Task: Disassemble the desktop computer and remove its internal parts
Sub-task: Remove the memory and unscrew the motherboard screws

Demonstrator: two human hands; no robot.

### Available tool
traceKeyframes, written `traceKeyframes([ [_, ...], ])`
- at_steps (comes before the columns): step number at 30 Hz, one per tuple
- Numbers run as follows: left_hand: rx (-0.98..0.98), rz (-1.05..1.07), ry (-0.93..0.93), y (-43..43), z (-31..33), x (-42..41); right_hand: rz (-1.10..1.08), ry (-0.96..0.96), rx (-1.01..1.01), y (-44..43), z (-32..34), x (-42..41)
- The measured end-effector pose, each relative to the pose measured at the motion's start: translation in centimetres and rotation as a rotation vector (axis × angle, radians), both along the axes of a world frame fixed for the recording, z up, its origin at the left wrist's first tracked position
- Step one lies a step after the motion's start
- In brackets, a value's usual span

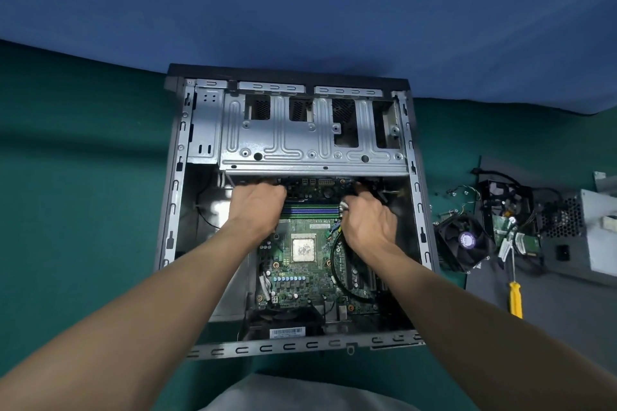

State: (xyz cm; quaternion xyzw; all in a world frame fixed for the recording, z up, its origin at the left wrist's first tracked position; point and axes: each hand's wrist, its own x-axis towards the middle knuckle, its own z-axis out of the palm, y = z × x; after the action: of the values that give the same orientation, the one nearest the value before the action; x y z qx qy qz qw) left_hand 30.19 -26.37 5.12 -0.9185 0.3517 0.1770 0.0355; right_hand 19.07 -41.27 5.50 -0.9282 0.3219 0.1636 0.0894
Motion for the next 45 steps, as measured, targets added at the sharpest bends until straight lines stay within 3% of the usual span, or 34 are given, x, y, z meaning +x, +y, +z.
traceKeyframes([
  [3, -0.02, -0.031, -0.044, 0.2, 0.6, 0.0, 0.041, 0.044, 0.007, 0.4, 0.2, -0.3],
  [6, -0.123, -0.066, -0.13, 0.8, 1.4, -0.8, 0.057, -0.039, 0.053, 0.8, 0.5, -0.8],
  [9, -0.284, -0.18, -0.237, 1.7, 2.1, -1.7, 0.165, -0.148, 0.183, 1.2, 1.6, -1.1],
  [12, -0.452, -0.223, -0.301, 2.5, 3.0, -2.5, 0.24, -0.084, 0.16, 1.2, 3.3, -0.9],
  [15, -0.598, -0.148, -0.351, 2.5, 4.1, -3.1, 0.263, -0.013, 0.207, 1.2, 5.6, -1.1],
  [17, -0.656, 0.015, -0.321, 1.8, 4.9, -3.7, 0.28, -0.012, 0.249, 1.1, 7.8, -1.7],
  [20, -0.615, 0.207, -0.181, 0.2, 5.7, -4.5, 0.256, -0.08, 0.283, -0.1, 11.5, -3.5],
  [23, -0.462, 0.152, -0.056, -2.0, 5.4, -5.3, 0.147, -0.208, 0.292, -2.8, 14.2, -6.3],
  [26, -0.358, 0.036, -0.055, -4.3, 4.8, -6.8, -0.08, -0.354, 0.322, -6.3, 14.3, -9.9],
  [30, -0.295, -0.033, -0.039, -7.5, 5.0, -9.5, -0.511, -0.471, 0.496, -9.4, 9.1, -16.2],
  [34, -0.243, -0.009, 0.03, -9.6, 5.4, -11.4, -0.73, -0.414, 0.62, -9.4, 3.3, -21.3],
  [38, -0.206, 0.043, 0.042, -10.1, 5.8, -11.5, -0.827, -0.379, 0.589, -8.6, -0.5, -22.8],
  [41, -0.18, 0.048, 0.035, -10.1, 6.1, -11.3, -0.801, -0.292, 0.489, -8.7, -2.1, -22.8],
  [45, -0.149, 0.043, 0.023, -9.9, 6.3, -11.1, -0.672, -0.154, 0.208, -8.0, -1.7, -22.3],
])
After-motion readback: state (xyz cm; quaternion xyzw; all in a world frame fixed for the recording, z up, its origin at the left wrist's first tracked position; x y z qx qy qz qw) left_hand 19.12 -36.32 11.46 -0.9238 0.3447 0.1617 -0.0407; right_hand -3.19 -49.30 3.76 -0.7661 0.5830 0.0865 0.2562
